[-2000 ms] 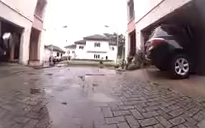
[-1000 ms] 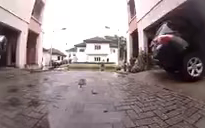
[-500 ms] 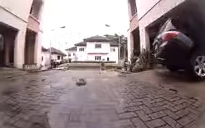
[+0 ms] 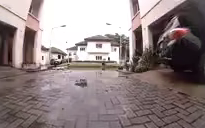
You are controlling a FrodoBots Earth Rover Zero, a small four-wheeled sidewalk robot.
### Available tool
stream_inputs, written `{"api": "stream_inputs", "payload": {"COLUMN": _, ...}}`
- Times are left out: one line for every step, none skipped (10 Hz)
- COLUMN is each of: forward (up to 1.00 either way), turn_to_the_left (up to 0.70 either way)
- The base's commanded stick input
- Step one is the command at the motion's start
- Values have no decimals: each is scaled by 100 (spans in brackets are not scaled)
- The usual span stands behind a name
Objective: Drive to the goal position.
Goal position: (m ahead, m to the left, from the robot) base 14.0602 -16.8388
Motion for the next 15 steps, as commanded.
{"api": "stream_inputs", "payload": {"forward": 50, "turn_to_the_left": 0}}
{"api": "stream_inputs", "payload": {"forward": 50, "turn_to_the_left": 0}}
{"api": "stream_inputs", "payload": {"forward": 50, "turn_to_the_left": 0}}
{"api": "stream_inputs", "payload": {"forward": 50, "turn_to_the_left": 0}}
{"api": "stream_inputs", "payload": {"forward": 50, "turn_to_the_left": 0}}
{"api": "stream_inputs", "payload": {"forward": 50, "turn_to_the_left": 0}}
{"api": "stream_inputs", "payload": {"forward": 50, "turn_to_the_left": 0}}
{"api": "stream_inputs", "payload": {"forward": 50, "turn_to_the_left": 0}}
{"api": "stream_inputs", "payload": {"forward": 50, "turn_to_the_left": 0}}
{"api": "stream_inputs", "payload": {"forward": 50, "turn_to_the_left": 0}}
{"api": "stream_inputs", "payload": {"forward": 50, "turn_to_the_left": 0}}
{"api": "stream_inputs", "payload": {"forward": 50, "turn_to_the_left": 0}}
{"api": "stream_inputs", "payload": {"forward": 50, "turn_to_the_left": 0}}
{"api": "stream_inputs", "payload": {"forward": 50, "turn_to_the_left": 0}}
{"api": "stream_inputs", "payload": {"forward": 50, "turn_to_the_left": 0}}
